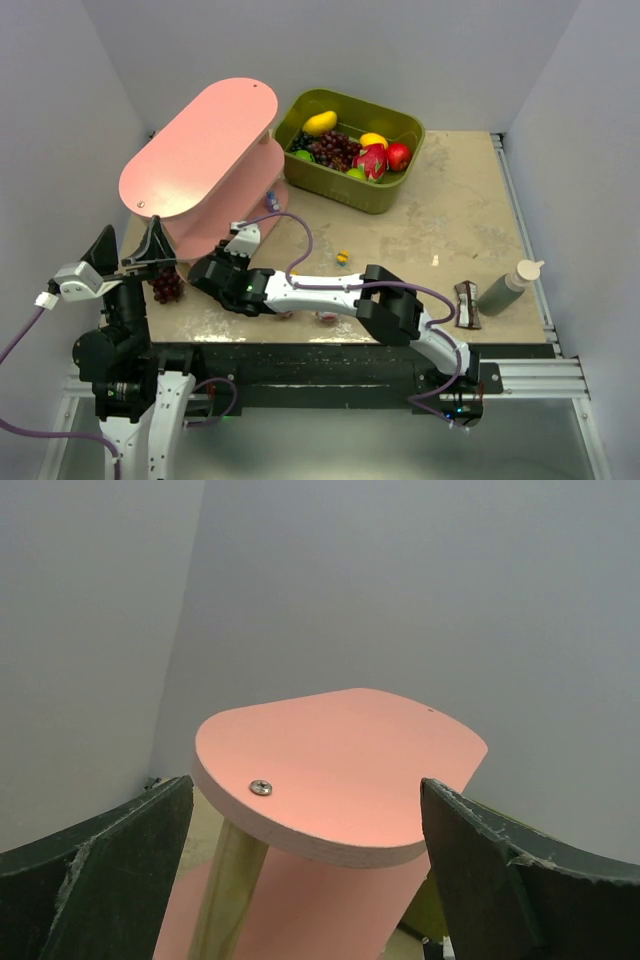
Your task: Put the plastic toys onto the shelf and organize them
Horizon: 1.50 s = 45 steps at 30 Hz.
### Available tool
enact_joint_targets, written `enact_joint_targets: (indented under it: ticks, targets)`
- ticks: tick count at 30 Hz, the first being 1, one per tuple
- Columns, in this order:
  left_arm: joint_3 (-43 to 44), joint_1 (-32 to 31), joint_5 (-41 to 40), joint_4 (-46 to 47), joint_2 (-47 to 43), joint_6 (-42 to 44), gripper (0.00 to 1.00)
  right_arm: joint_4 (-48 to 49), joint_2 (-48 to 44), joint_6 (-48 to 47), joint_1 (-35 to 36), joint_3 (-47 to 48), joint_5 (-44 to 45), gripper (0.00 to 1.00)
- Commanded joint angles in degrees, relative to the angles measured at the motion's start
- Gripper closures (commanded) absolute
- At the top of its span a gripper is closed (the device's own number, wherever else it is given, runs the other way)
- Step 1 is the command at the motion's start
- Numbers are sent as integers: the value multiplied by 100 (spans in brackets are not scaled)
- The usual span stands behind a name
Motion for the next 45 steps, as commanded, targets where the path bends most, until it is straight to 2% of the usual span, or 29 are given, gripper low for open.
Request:
enact_joint_targets:
  ticks: [1, 3, 10, 31, 36, 40, 42, 43, 44, 45]
  targets:
    - [-2, 20, -109, 86, -28, 34, 0, 46, 95, 5, 32, 301, 290, 75]
    - [-2, 20, -117, 86, -28, 34, 0, 72, 68, -12, 32, 310, 263, 71]
    - [-2, 20, -153, 78, -11, 43, 0, 398, -37, -285, 32, 310, 176, 67]
    - [-2, 20, -241, 42, -46, 51, 0, 1600, -1074, -839, 85, -683, -185, 61]
    - [-20, 20, -223, 51, -37, 60, 0, 1769, -1609, -927, 94, -1254, -308, 60]
    - [-55, 20, -4, 130, 15, 60, 0, 1874, -2233, -979, 94, -2122, -282, 59]
    - [-116, 20, 128, 209, 68, 69, 0, 1822, -2671, -1076, 94, -2431, -264, 48]
    - [-125, 20, 268, 279, 94, 52, 0, 1613, -2830, -1102, 94, -2754, -194, 40]
    - [-134, 20, 330, 306, 155, 34, 0, 1506, -2989, -1129, 94, -2949, -28, 19]
    - [-143, 20, 366, 315, 200, 8, 1, 1462, -3408, -1155, 94, -3169, 51, 8]
